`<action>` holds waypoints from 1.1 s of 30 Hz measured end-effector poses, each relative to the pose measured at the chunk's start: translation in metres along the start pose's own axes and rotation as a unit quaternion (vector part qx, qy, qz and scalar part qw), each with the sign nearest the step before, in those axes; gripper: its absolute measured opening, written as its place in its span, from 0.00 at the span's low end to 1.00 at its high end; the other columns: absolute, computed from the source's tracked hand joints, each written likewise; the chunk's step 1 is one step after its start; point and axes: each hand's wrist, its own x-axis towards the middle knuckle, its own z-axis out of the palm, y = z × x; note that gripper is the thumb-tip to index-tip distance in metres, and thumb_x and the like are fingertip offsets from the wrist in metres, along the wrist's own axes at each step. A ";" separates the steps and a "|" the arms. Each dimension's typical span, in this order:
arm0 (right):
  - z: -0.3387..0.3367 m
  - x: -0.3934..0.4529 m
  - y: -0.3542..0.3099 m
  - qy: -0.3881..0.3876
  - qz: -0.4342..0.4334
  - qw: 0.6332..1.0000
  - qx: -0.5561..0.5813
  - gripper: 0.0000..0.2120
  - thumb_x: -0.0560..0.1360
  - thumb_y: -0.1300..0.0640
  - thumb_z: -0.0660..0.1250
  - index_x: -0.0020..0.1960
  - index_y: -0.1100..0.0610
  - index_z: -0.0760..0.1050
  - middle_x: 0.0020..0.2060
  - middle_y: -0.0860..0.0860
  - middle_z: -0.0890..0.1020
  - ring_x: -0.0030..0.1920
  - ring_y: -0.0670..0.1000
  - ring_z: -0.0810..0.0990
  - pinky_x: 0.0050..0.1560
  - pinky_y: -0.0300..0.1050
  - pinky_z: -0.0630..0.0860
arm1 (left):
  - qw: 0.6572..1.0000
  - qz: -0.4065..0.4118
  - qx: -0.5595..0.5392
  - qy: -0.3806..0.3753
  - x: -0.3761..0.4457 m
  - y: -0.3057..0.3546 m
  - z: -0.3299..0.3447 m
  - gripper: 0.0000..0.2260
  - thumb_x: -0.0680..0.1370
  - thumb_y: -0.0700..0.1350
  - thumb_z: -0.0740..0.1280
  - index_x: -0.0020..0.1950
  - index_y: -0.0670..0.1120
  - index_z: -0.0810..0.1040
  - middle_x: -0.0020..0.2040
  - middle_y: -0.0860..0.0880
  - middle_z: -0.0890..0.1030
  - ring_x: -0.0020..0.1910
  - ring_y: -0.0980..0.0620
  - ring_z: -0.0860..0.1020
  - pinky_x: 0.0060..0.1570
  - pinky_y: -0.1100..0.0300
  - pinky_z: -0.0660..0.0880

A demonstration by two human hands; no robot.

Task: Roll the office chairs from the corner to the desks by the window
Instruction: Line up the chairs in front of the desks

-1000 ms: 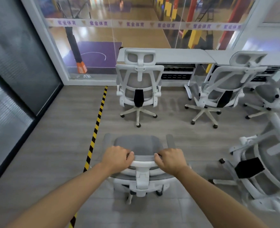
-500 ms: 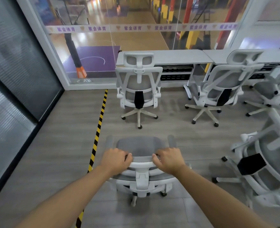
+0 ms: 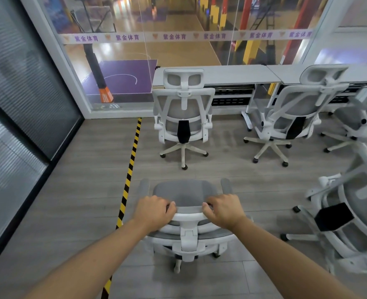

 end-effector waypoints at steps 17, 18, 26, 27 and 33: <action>0.005 0.024 0.009 0.000 -0.022 1.000 0.001 0.24 0.75 0.42 0.52 0.28 0.56 0.68 0.21 0.50 0.71 0.22 0.52 0.69 0.25 0.40 0.58 | 1.000 -0.008 -0.024 -0.007 0.020 -0.009 0.005 0.26 0.76 0.58 0.46 0.29 0.46 0.73 0.23 0.51 0.70 0.23 0.52 0.70 0.24 0.62 0.63; 0.005 0.025 0.008 -0.001 -0.026 1.000 0.003 0.24 0.75 0.42 0.52 0.28 0.56 0.68 0.22 0.50 0.71 0.23 0.52 0.69 0.25 0.41 0.59 | 1.000 -0.004 -0.024 -0.005 0.020 -0.011 0.005 0.25 0.76 0.58 0.46 0.29 0.47 0.73 0.23 0.51 0.70 0.22 0.53 0.69 0.23 0.62 0.61; 0.003 0.027 0.001 -0.001 -0.027 1.000 0.000 0.24 0.75 0.42 0.52 0.28 0.56 0.68 0.22 0.50 0.71 0.23 0.52 0.69 0.25 0.40 0.55 | 1.000 0.012 -0.018 0.000 0.024 -0.020 0.004 0.26 0.76 0.59 0.44 0.31 0.48 0.73 0.25 0.51 0.73 0.24 0.53 0.70 0.24 0.61 0.58; 0.003 0.027 0.001 -0.001 -0.026 1.000 0.000 0.24 0.75 0.42 0.52 0.28 0.56 0.68 0.22 0.50 0.71 0.22 0.52 0.69 0.25 0.40 0.56 | 1.000 0.014 -0.017 -0.001 0.025 -0.020 0.004 0.26 0.75 0.59 0.44 0.31 0.48 0.73 0.26 0.51 0.73 0.24 0.53 0.70 0.25 0.61 0.58; -0.001 0.026 0.002 -0.013 -0.023 1.000 -0.010 0.25 0.75 0.41 0.51 0.29 0.57 0.69 0.22 0.50 0.72 0.23 0.51 0.67 0.25 0.40 0.57 | 1.000 0.013 -0.011 0.000 0.025 -0.019 0.008 0.25 0.76 0.59 0.45 0.31 0.48 0.75 0.24 0.52 0.72 0.23 0.55 0.69 0.24 0.62 0.60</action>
